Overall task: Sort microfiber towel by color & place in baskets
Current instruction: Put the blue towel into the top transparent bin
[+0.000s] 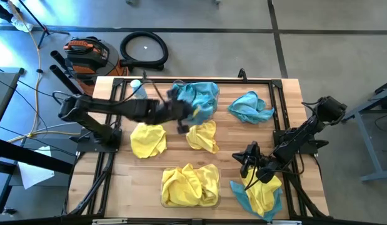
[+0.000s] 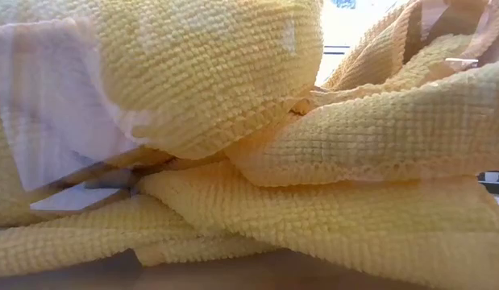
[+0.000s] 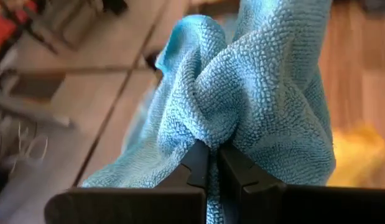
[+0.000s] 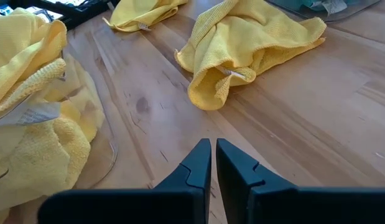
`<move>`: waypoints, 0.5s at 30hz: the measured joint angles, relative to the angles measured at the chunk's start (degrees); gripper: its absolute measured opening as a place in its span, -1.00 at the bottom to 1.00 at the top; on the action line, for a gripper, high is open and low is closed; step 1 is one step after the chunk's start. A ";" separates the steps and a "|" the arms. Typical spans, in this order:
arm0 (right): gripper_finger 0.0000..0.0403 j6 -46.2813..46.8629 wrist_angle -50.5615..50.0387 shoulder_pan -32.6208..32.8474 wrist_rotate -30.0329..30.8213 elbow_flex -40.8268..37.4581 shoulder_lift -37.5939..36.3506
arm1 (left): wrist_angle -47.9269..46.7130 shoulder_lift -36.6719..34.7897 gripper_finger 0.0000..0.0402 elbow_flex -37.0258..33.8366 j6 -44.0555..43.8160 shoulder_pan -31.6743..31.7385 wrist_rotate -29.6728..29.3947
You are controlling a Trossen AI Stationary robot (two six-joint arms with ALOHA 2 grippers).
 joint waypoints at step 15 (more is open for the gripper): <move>-0.90 -1.74 -1.03 0.00 -0.11 0.00 0.00 | 7.24 21.20 -1.00 13.77 15.23 18.15 11.37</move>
